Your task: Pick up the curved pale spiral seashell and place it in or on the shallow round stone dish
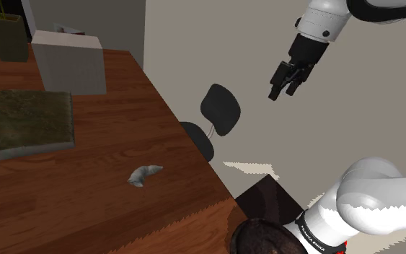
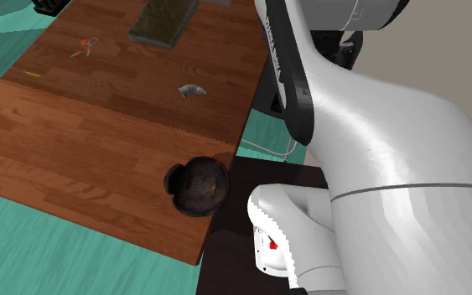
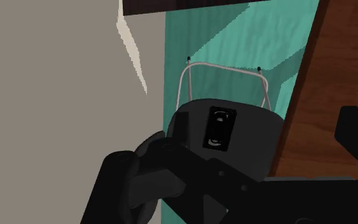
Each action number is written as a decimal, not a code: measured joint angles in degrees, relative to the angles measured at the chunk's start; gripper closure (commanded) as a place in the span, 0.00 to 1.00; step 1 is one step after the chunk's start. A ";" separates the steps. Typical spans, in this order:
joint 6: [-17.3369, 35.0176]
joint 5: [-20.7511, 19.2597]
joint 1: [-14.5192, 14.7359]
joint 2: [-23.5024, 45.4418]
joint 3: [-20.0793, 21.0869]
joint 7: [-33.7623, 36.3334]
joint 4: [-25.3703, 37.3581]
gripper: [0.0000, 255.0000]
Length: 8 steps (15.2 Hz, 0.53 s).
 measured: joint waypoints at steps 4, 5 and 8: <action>3.41 4.12 0.31 1.83 4.55 7.65 -2.84 0.00; 4.37 5.21 0.39 2.95 5.86 9.68 -2.93 0.00; 6.81 8.70 0.95 5.35 10.06 16.10 -3.54 0.00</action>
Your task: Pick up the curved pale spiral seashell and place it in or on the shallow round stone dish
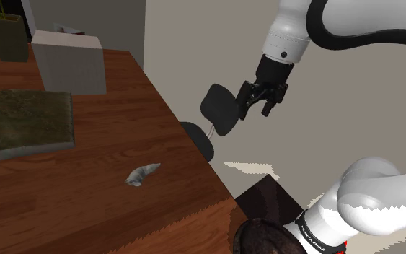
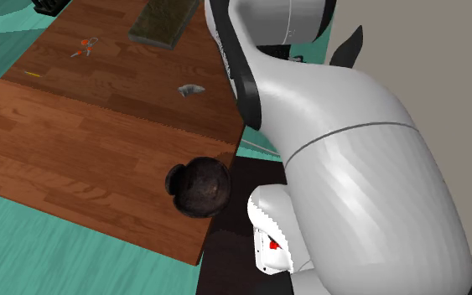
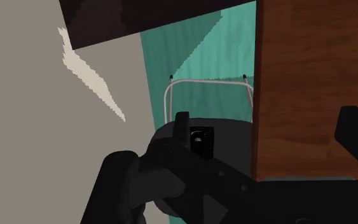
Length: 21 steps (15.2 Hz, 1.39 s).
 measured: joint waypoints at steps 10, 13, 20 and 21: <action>11.08 7.55 -0.43 14.18 12.26 18.91 2.38 0.00; 15.24 8.40 -1.00 19.59 15.68 24.42 3.56 0.00; 23.74 4.49 -2.57 36.98 23.47 40.34 12.01 0.00; 24.67 3.22 -2.51 39.71 24.19 42.86 13.64 0.00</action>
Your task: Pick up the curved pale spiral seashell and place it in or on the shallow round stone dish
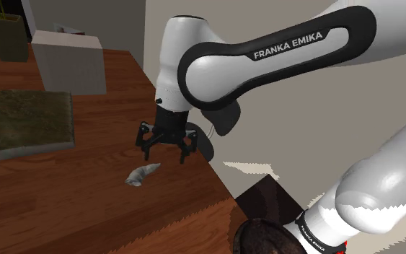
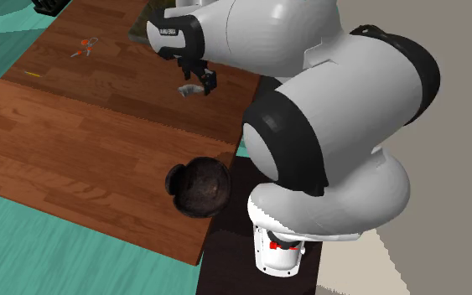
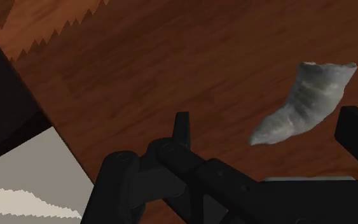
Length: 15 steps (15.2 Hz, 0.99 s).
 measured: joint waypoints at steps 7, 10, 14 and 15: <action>5.51 -6.77 2.33 12.68 0.80 11.29 5.75 0.00; 7.55 -7.85 3.00 14.28 0.64 12.33 5.13 0.00; 9.44 -8.87 3.53 15.76 0.37 13.03 4.49 0.00; 9.52 -8.91 3.55 15.81 0.36 13.07 4.47 0.00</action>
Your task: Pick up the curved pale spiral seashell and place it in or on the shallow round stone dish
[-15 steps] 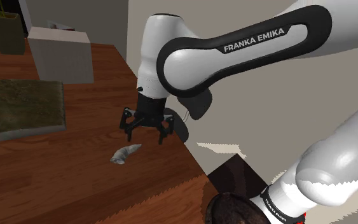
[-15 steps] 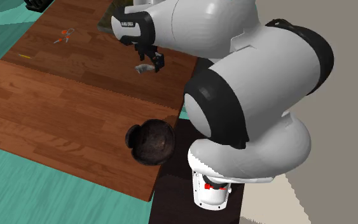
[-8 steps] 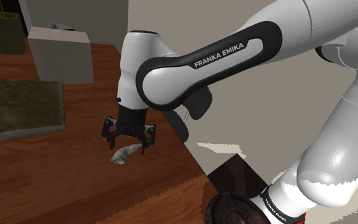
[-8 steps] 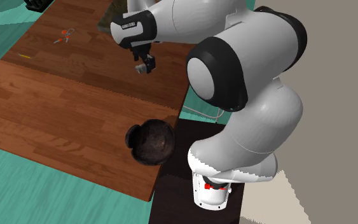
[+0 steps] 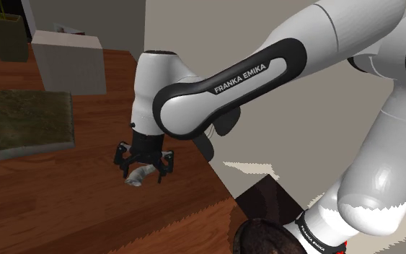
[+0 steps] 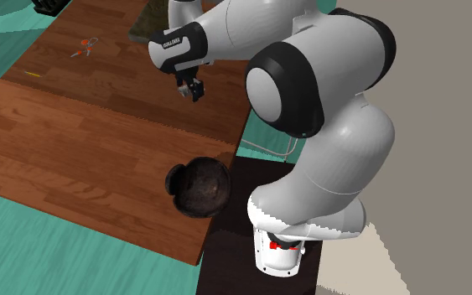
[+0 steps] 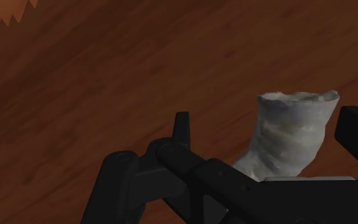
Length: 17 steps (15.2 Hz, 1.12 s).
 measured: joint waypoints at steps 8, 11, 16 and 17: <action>0.06 -0.04 0.04 0.06 0.01 0.04 0.00 1.00; 0.06 -0.03 0.03 0.04 0.00 0.02 -0.01 1.00; -0.72 0.49 -0.24 -0.69 0.17 -0.30 0.15 1.00; -1.38 0.84 -0.38 -1.20 0.29 -0.46 0.38 1.00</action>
